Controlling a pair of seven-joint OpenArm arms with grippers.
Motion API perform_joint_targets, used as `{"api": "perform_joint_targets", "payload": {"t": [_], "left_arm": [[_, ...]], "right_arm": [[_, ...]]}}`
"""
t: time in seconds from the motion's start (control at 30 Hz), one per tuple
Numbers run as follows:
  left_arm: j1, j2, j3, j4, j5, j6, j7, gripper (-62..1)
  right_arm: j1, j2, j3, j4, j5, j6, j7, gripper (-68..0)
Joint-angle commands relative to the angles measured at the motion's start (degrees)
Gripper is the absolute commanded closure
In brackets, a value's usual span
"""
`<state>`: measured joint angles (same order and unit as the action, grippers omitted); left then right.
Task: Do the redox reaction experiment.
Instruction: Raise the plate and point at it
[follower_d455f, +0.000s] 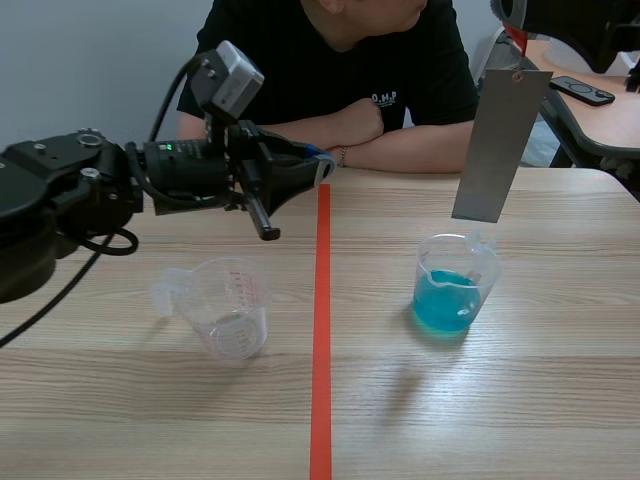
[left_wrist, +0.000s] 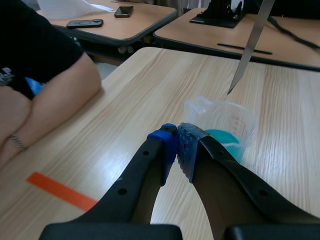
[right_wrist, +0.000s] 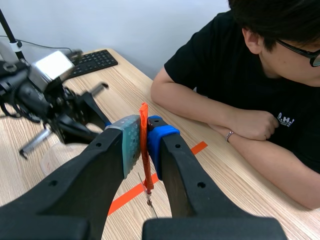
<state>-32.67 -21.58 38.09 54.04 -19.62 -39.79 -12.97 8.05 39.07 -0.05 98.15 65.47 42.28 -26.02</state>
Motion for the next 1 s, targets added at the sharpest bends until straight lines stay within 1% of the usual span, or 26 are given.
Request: {"api": "perform_joint_targets", "payload": {"t": [0.0, 0.07, 0.3, 0.47, 0.63, 0.77, 0.97], "left_arm": [[0.2, -2.4, -0.3, 2.5, -0.8, -0.1, -1.0, -2.6], [1.3, -5.8, -0.6, 4.2, -1.3, -0.1, -1.7, -2.7], [7.9, -18.1, -3.8, 7.0, -5.3, 0.2, -5.8, -2.7], [14.5, -25.7, -8.6, 7.0, -5.3, 0.2, -8.7, -2.7], [25.1, -31.8, -16.5, 6.9, -5.3, 0.2, -12.0, -2.7], [34.5, -33.6, -24.6, 6.9, -5.3, 0.2, -15.2, -2.7], [47.5, -32.4, -35.8, 6.9, -5.1, 0.2, -18.2, -2.7]], "right_arm": [[1.3, 0.6, 0.5, 0.5, 1.0, 0.4, 0.9, -1.5], [1.3, 0.6, 0.5, 0.5, 1.0, 0.4, 0.9, -1.5], [1.3, 0.6, 0.5, 0.5, 1.0, 0.4, 0.9, -1.5], [1.3, 0.6, 0.5, 0.5, 1.0, 0.4, 0.9, -1.5], [1.3, 0.6, 0.5, 0.5, 1.0, 0.4, 0.8, -1.5], [1.3, 0.6, 0.5, 0.5, 1.0, 0.4, 0.8, -1.5], [1.3, 0.6, 0.5, 0.5, 1.0, 0.4, 0.8, -1.5]]}}
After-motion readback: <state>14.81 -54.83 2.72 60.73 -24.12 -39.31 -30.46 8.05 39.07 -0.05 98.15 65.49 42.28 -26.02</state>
